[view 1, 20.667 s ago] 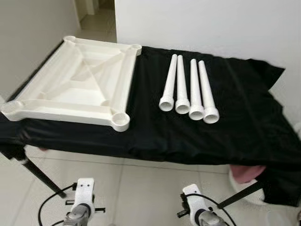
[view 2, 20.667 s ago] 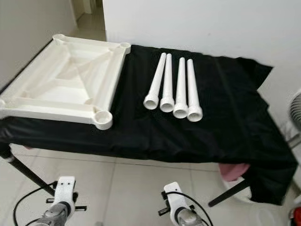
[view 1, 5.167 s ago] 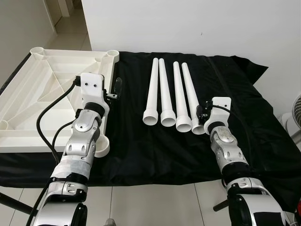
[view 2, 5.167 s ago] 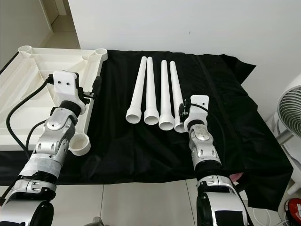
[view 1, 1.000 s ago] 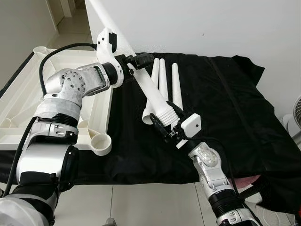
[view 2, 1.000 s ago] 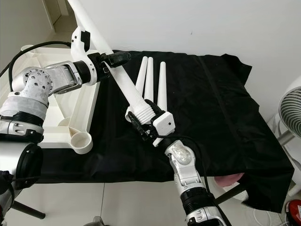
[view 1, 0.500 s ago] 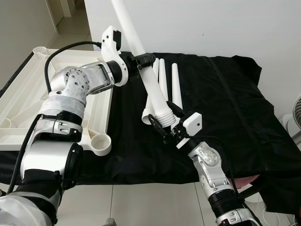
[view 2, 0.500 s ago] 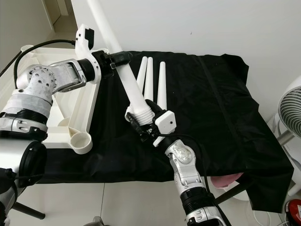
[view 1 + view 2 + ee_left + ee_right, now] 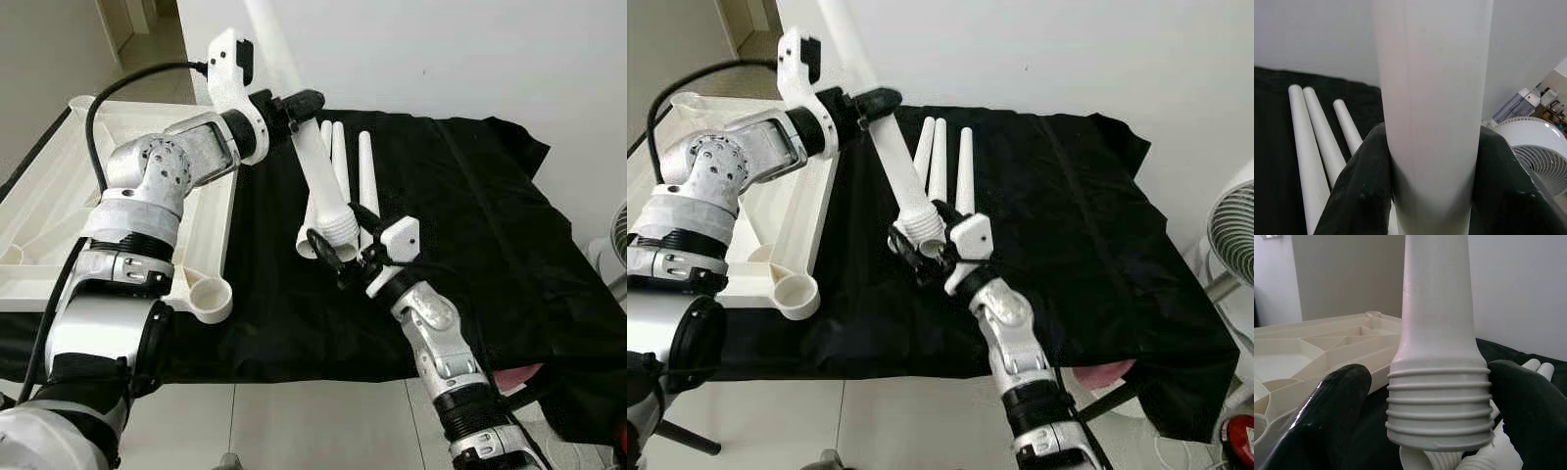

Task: Building children table

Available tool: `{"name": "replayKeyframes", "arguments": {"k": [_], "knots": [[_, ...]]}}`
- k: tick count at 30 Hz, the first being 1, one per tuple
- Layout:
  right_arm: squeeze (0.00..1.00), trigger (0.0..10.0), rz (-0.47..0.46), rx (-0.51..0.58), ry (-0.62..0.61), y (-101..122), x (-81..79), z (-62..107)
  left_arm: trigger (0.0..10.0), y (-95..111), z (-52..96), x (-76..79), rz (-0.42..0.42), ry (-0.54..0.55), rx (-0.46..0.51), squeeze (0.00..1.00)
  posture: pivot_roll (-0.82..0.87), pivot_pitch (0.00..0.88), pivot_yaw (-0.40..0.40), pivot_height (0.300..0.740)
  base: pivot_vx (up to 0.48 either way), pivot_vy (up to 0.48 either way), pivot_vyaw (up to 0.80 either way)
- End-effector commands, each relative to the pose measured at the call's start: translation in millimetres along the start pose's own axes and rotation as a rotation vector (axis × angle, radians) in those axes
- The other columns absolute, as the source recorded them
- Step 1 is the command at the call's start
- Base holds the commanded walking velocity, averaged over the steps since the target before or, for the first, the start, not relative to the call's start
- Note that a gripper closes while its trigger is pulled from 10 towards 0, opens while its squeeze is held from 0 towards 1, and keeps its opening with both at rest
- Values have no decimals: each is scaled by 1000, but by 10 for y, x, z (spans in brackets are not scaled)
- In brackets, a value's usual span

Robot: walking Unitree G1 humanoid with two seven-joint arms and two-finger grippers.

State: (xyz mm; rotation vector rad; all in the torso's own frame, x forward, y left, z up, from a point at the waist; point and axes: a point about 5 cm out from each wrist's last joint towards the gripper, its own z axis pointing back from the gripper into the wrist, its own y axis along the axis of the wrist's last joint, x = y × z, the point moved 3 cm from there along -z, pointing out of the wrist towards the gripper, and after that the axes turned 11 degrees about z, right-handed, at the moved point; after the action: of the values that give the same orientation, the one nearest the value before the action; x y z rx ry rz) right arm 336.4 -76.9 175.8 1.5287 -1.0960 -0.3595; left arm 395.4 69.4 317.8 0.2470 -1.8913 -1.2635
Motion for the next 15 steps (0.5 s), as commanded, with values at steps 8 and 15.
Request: {"name": "replayKeyframes", "arguments": {"k": [8, 15], "knots": [[0, 10000, 54, -49, -23, 101, 144, -182, 10000, -121, -17, 348, -181, -167, 27, 0, 4, 0, -25, 740, 0, 0, 0], [0, 10000, 65, -74, -78, 213, 211, -422, 10000, -304, -76, 523, -283, -157, 53, 0, 16, 0, -26, 740, 0, 0, 0]]}}
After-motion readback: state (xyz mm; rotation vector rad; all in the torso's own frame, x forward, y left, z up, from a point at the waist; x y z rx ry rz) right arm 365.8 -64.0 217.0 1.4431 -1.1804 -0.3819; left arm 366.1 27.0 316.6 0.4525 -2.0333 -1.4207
